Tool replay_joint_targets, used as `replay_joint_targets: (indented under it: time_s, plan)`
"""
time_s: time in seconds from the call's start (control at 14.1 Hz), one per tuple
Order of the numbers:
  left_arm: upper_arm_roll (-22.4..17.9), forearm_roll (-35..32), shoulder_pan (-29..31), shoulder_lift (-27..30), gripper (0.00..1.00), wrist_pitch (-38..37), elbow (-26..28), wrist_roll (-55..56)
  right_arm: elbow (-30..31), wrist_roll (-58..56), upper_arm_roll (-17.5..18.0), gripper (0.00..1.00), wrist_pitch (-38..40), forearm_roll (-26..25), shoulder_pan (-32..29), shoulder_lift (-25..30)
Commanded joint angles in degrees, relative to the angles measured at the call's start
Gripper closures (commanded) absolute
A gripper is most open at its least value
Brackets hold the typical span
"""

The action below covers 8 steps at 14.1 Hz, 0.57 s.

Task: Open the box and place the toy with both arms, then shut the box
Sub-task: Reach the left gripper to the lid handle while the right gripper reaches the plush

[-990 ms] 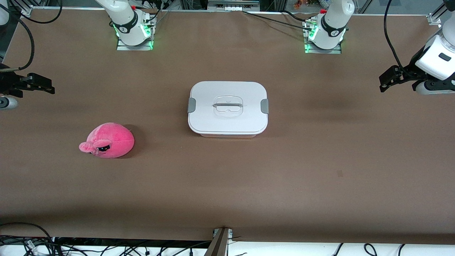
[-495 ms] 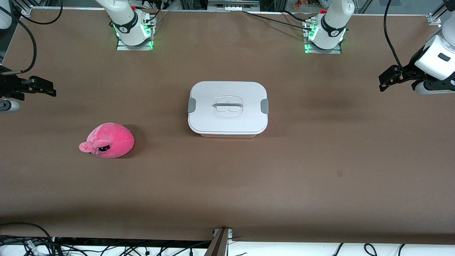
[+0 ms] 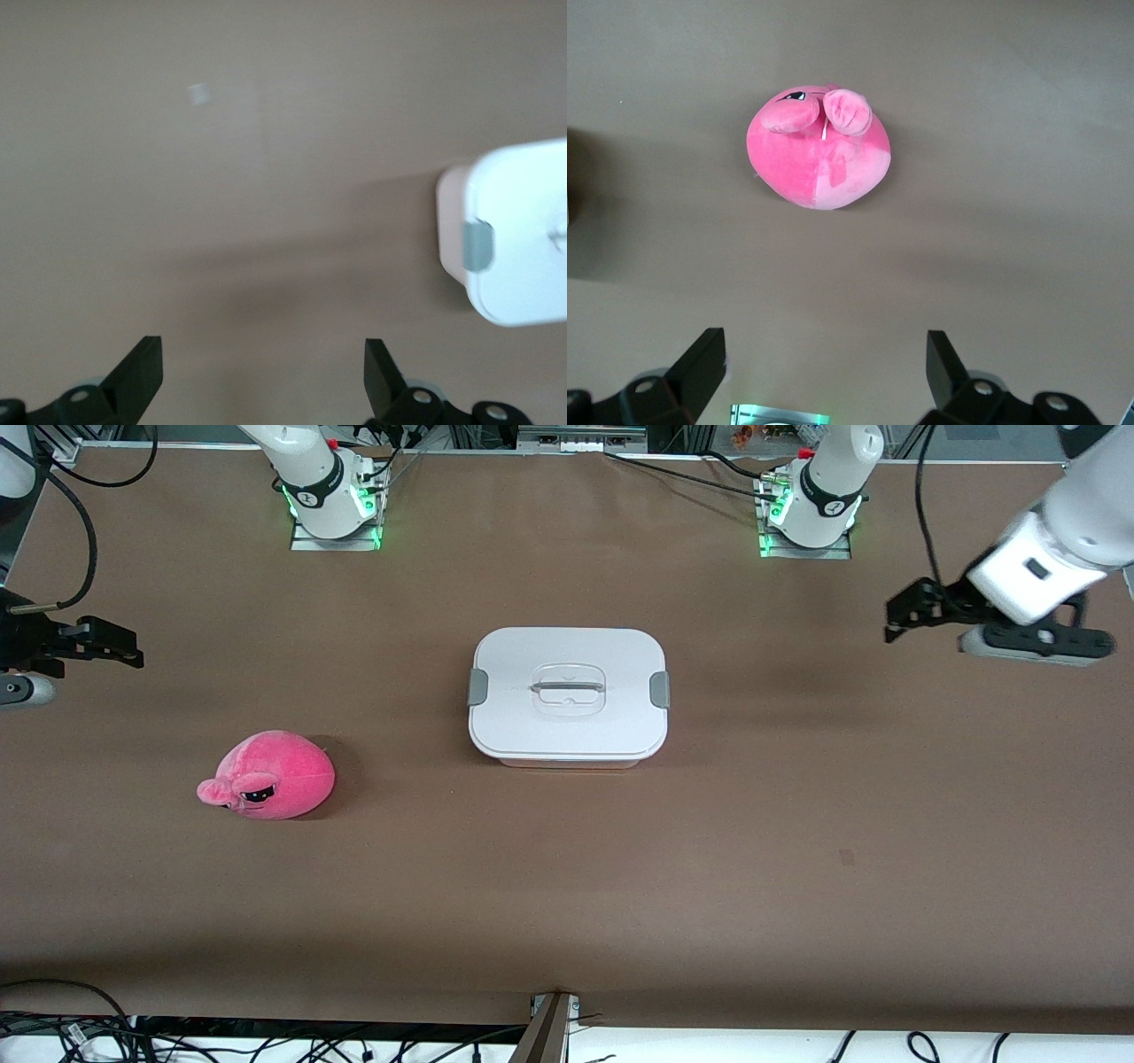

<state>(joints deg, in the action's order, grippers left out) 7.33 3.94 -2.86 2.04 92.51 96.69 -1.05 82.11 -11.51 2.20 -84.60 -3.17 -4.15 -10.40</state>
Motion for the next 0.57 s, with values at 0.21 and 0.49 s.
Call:
replay_joint_targets:
  time_s: [0.21, 0.49]
  plan:
    - [8.91, 0.72, -3.56, -7.65, 0.0, -0.4, -6.06, -19.06, -0.29, 0.26, 0.18, 0.0, -0.91, -0.25, 0.37, -2.07]
    - [12.62, 0.28, -8.73, -18.81, 0.0, 0.65, -13.89, -27.86, -0.29, -0.36, -0.09, 0.0, -0.91, -0.34, -0.07, -5.42]
